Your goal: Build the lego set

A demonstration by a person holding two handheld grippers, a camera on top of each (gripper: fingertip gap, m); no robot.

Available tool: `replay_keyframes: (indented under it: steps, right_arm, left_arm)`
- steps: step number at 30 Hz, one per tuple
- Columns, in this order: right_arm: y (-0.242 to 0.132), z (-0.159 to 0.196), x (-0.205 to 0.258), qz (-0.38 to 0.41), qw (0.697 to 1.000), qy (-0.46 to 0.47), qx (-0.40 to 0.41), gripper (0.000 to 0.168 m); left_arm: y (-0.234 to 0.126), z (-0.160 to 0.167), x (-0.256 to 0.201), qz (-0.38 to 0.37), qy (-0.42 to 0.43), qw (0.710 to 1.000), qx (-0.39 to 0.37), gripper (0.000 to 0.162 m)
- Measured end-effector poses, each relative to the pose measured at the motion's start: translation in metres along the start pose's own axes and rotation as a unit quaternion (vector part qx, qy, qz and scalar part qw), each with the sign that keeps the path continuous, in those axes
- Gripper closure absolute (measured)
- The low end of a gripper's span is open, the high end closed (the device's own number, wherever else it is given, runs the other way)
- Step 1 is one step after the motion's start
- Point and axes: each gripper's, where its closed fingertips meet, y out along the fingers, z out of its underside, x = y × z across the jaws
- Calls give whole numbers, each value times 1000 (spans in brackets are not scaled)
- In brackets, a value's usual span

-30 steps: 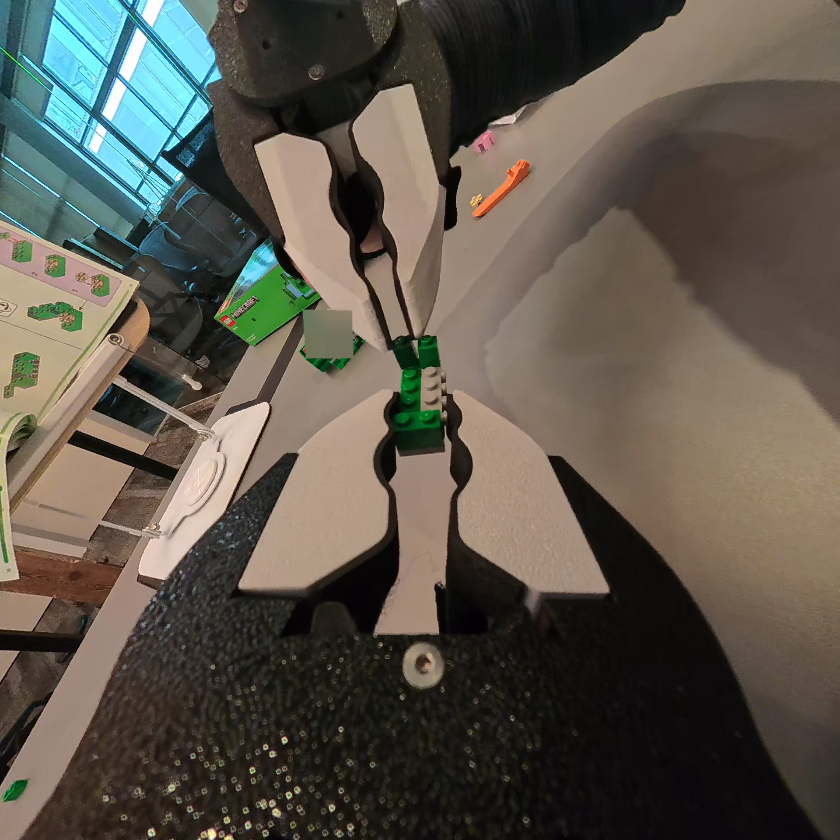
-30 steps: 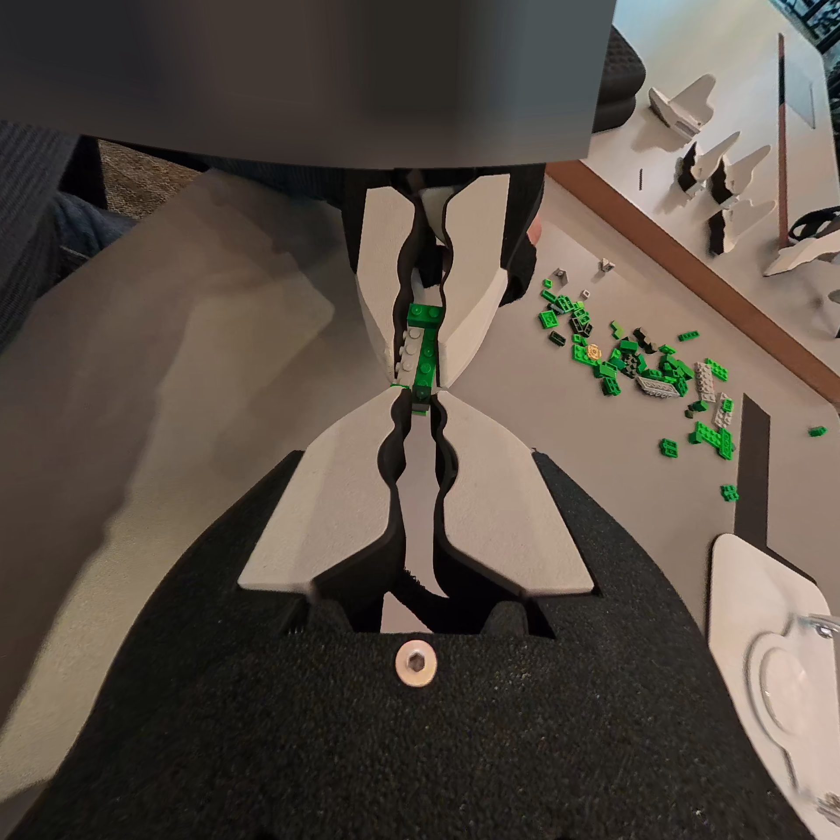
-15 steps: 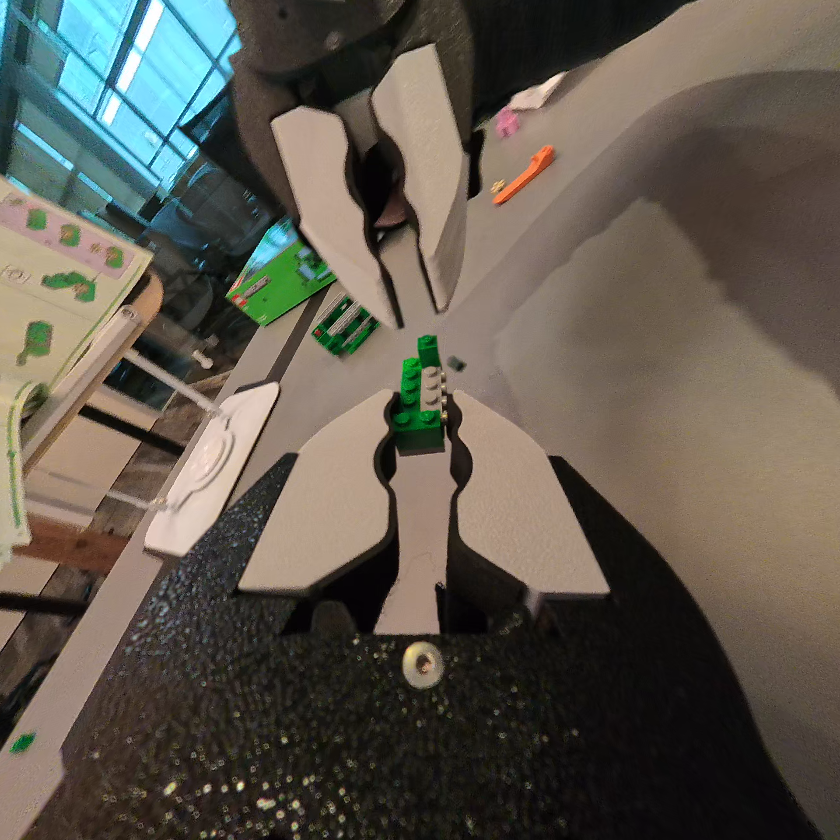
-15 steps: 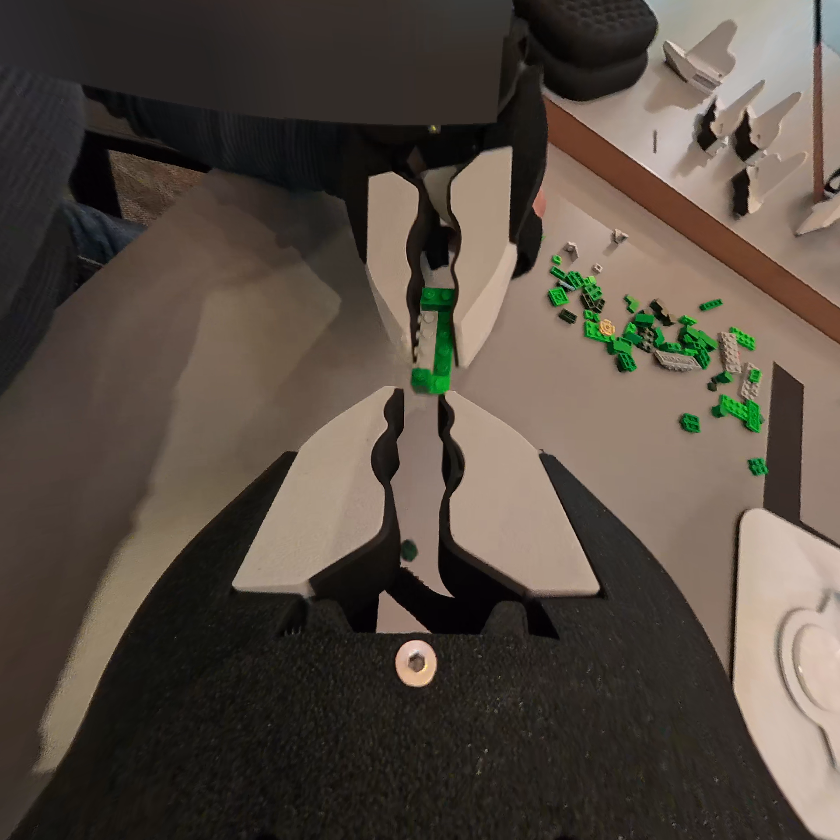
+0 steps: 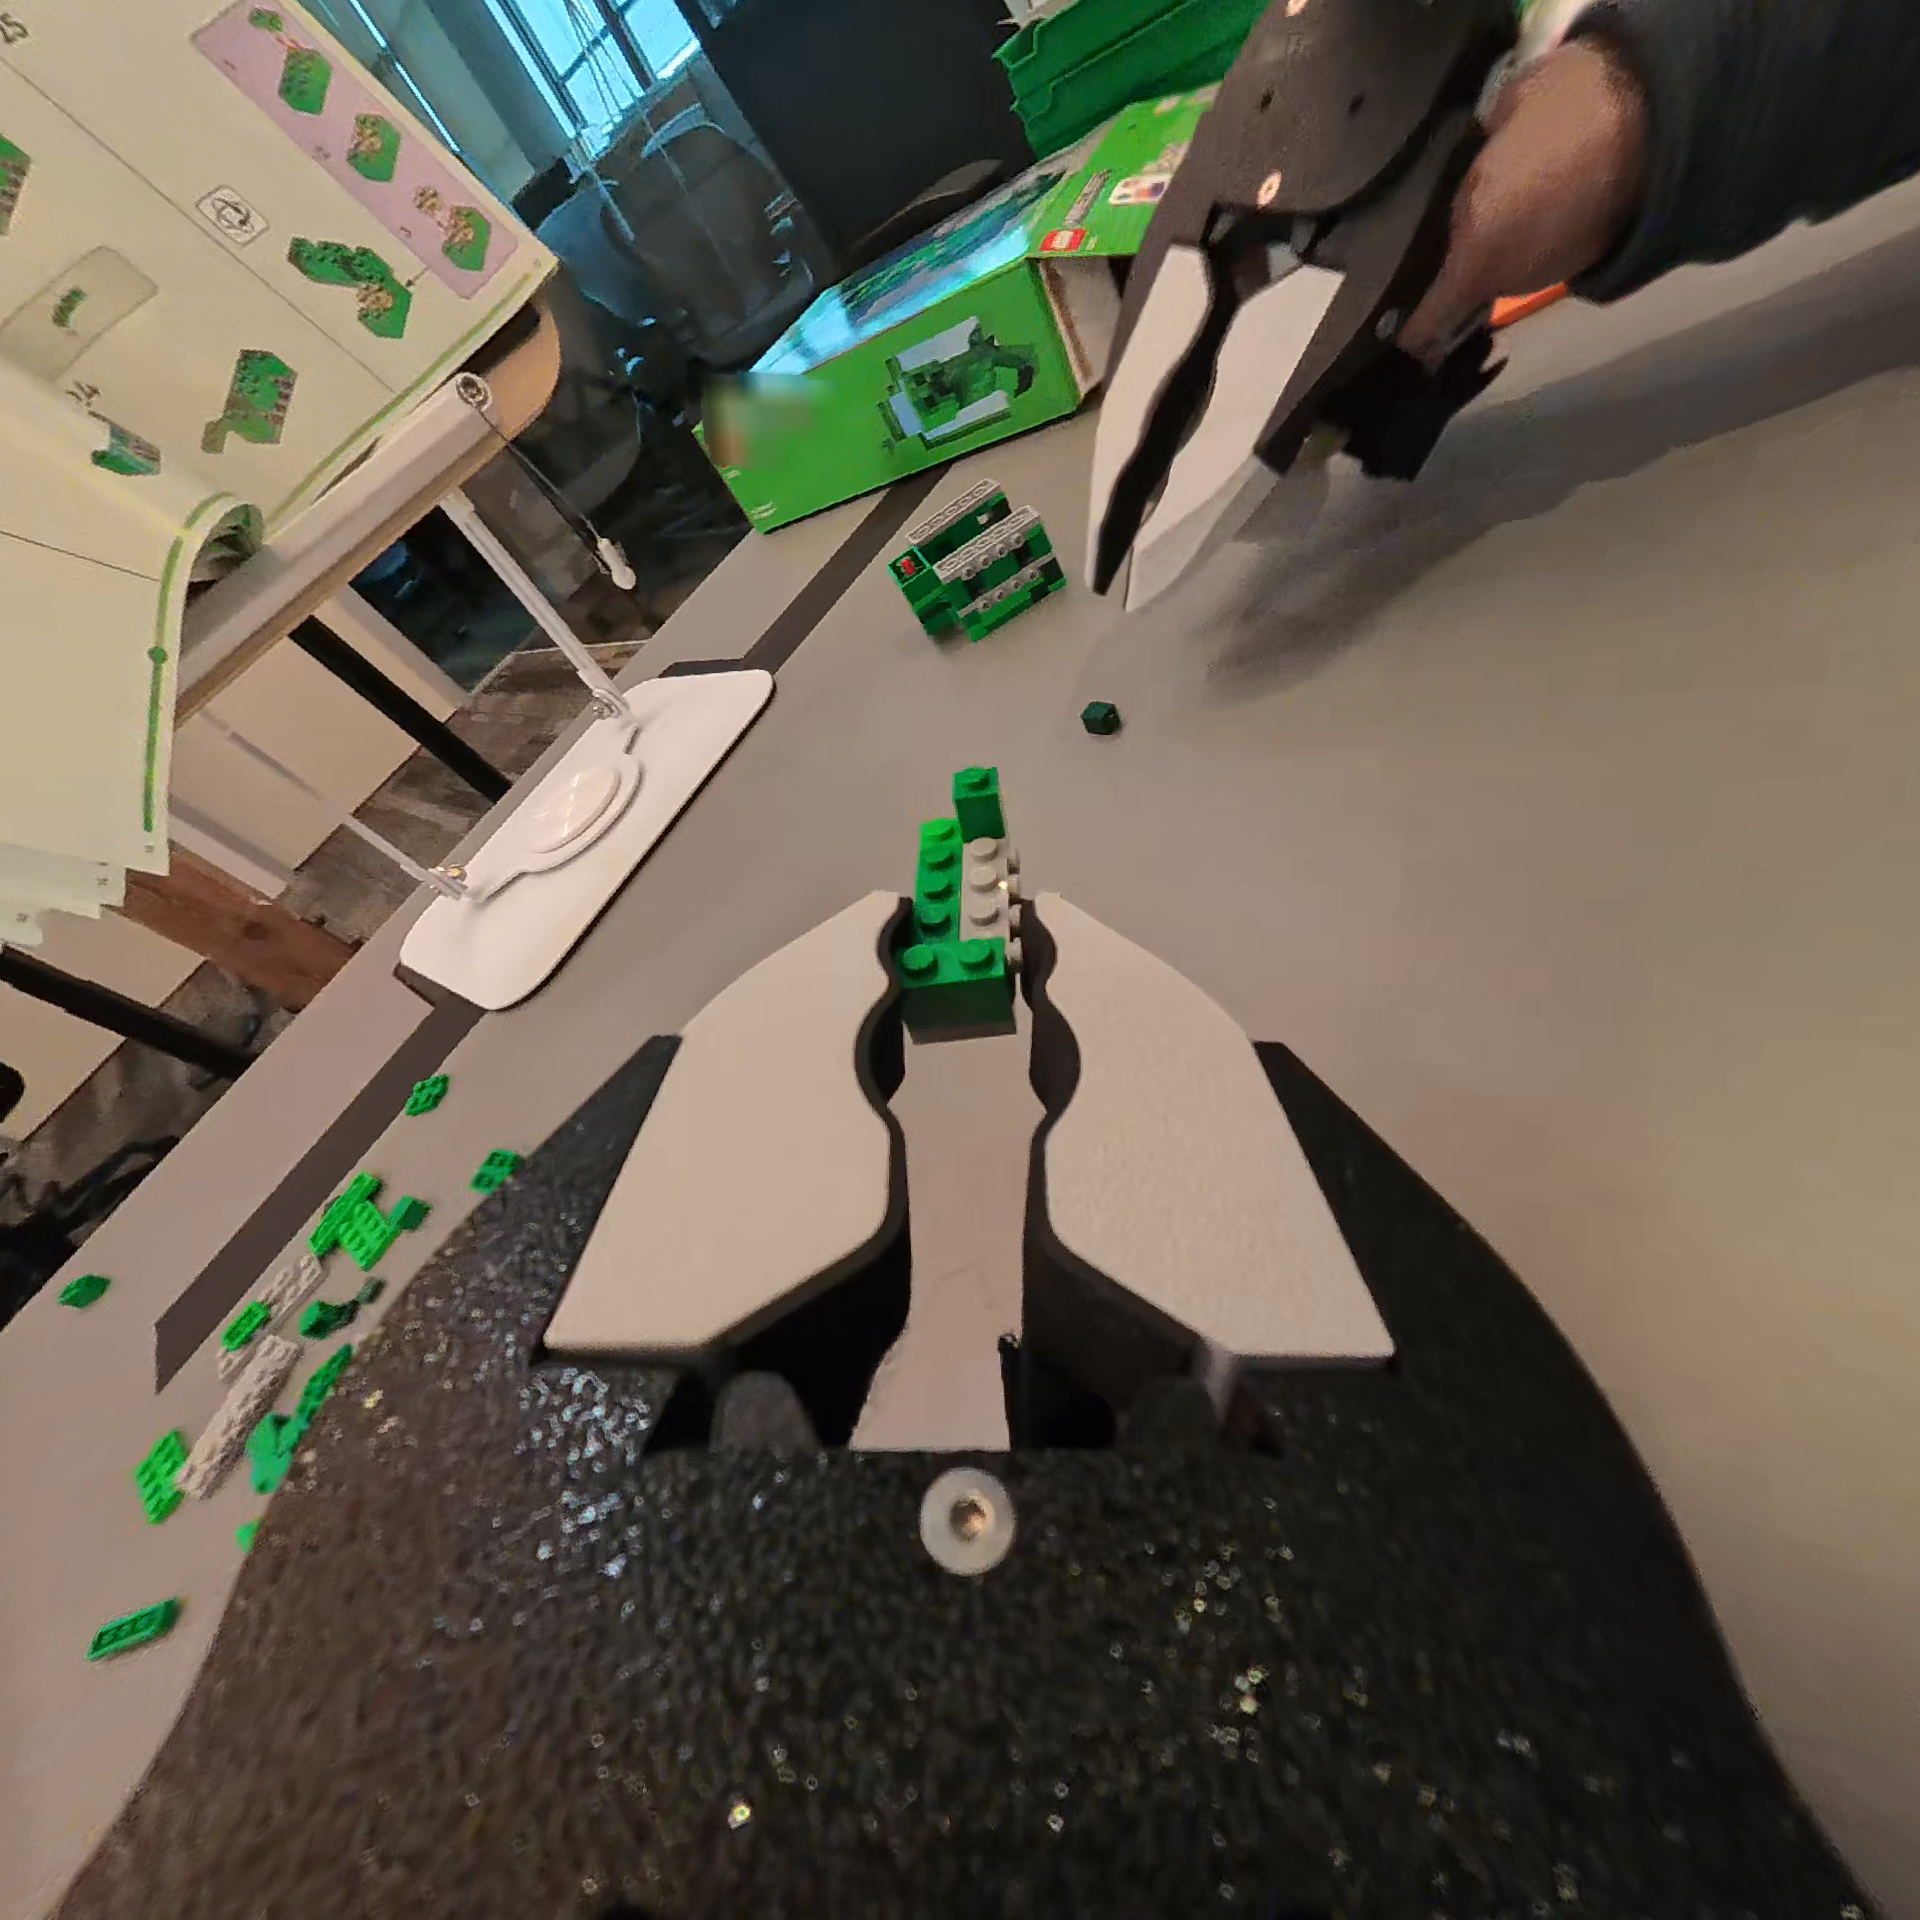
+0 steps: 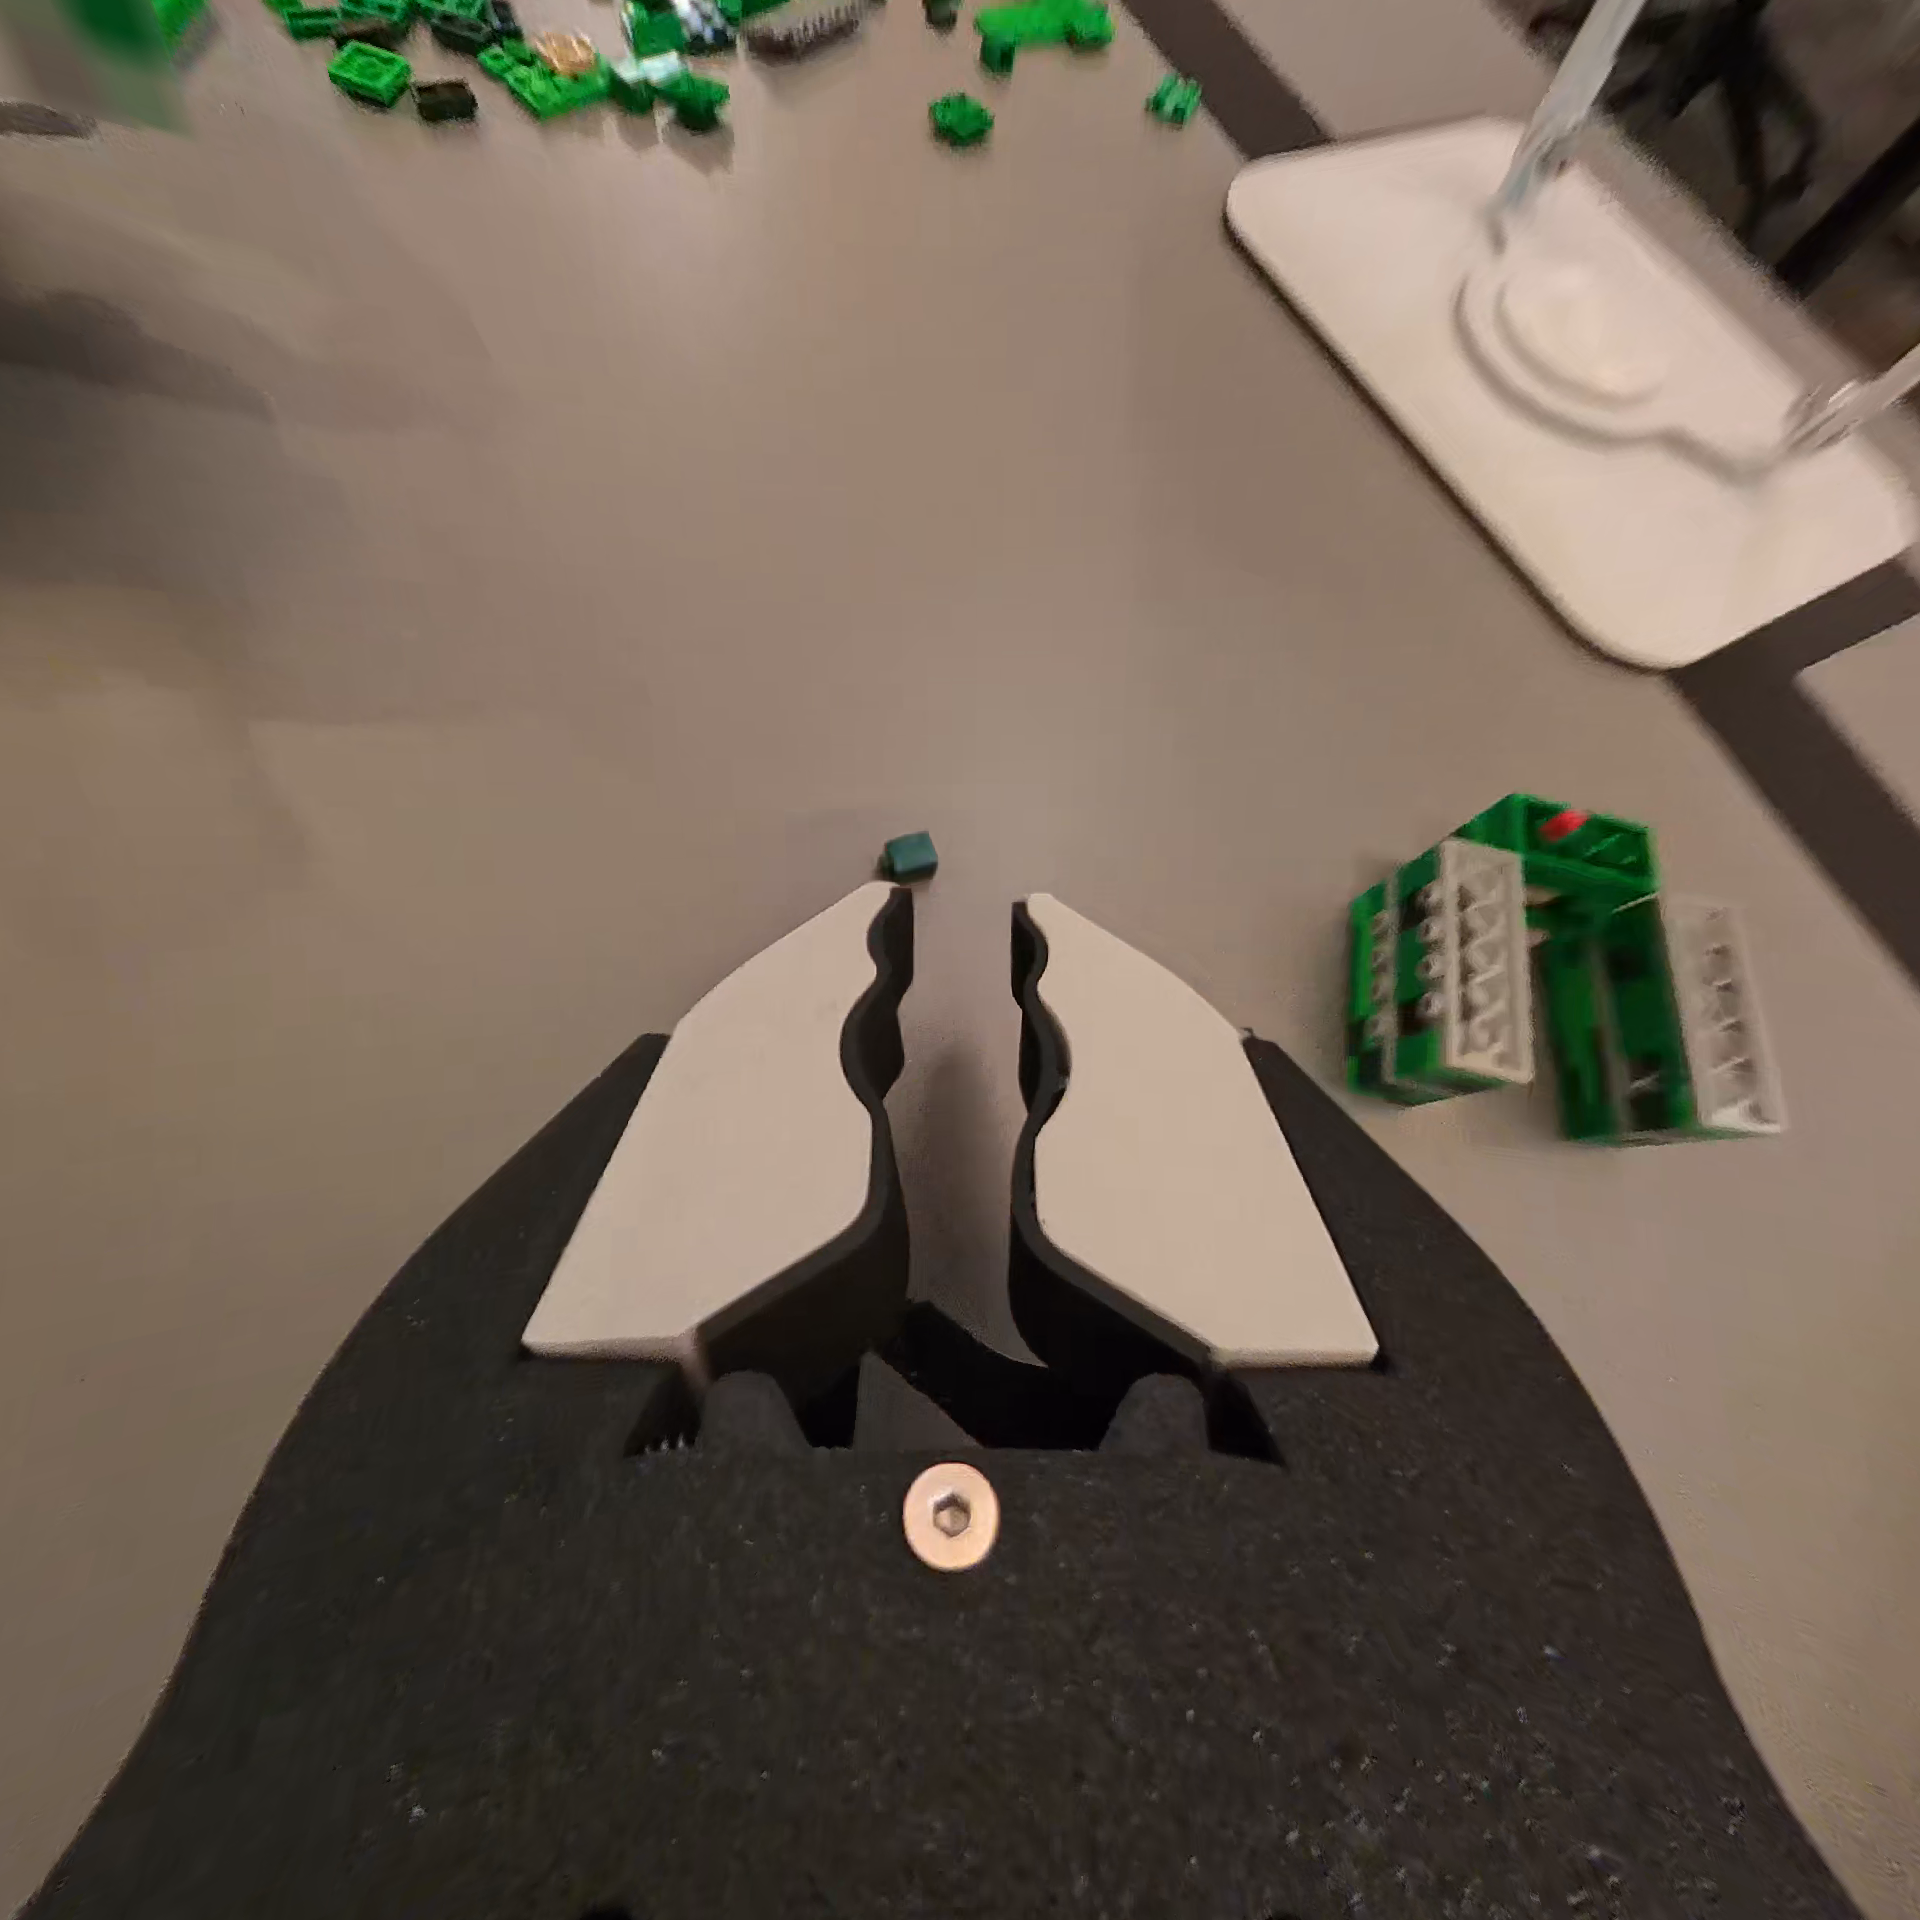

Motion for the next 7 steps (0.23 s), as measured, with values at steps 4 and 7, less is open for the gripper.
replay_keyframes:
  steps: [4,7]
  right_arm:
    - [11,8,2,-27,1000,7,8,150]
    - [18,7,5,-56,997,-60,10,149]
  left_arm:
    - [5,4,-7,21,-4,1000,6,143]
    - [6,2,-16,49,-1,999,-3,143]
